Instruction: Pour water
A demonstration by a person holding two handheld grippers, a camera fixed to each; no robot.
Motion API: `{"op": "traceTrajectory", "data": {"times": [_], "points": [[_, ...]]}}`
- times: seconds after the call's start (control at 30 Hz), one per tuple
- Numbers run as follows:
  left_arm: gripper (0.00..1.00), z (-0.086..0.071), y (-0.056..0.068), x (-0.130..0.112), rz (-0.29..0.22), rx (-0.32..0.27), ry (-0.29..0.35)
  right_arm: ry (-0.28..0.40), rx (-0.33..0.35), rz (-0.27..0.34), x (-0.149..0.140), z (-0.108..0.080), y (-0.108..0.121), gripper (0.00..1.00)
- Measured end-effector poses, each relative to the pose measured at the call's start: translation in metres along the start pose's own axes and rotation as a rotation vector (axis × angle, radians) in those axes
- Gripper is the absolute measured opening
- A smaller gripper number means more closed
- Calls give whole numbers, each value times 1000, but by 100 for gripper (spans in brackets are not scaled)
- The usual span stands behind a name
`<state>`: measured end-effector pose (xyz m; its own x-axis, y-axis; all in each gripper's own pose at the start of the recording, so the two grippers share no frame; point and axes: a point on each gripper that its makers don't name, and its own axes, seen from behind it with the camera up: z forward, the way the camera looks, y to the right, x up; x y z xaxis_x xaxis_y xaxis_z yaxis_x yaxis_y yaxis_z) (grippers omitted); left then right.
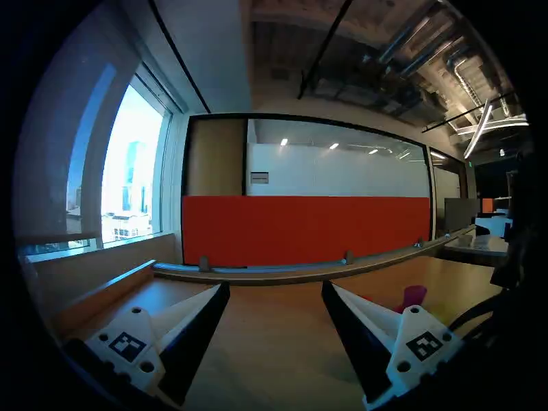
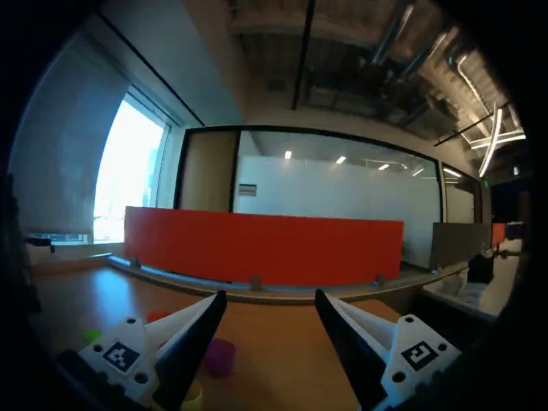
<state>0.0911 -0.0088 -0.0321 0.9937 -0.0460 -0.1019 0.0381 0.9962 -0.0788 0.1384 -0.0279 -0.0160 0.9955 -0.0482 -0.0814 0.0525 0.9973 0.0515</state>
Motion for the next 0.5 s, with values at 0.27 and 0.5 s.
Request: {"op": "traceTrajectory", "data": {"times": [0.27, 0.5], "points": [[100, 1, 2, -24, 14, 21, -22, -25, -39, 7, -28, 2, 9, 100], [100, 1, -4, -52, 2, 62, -48, -43, -71, 19, -51, 1, 17, 100]]}}
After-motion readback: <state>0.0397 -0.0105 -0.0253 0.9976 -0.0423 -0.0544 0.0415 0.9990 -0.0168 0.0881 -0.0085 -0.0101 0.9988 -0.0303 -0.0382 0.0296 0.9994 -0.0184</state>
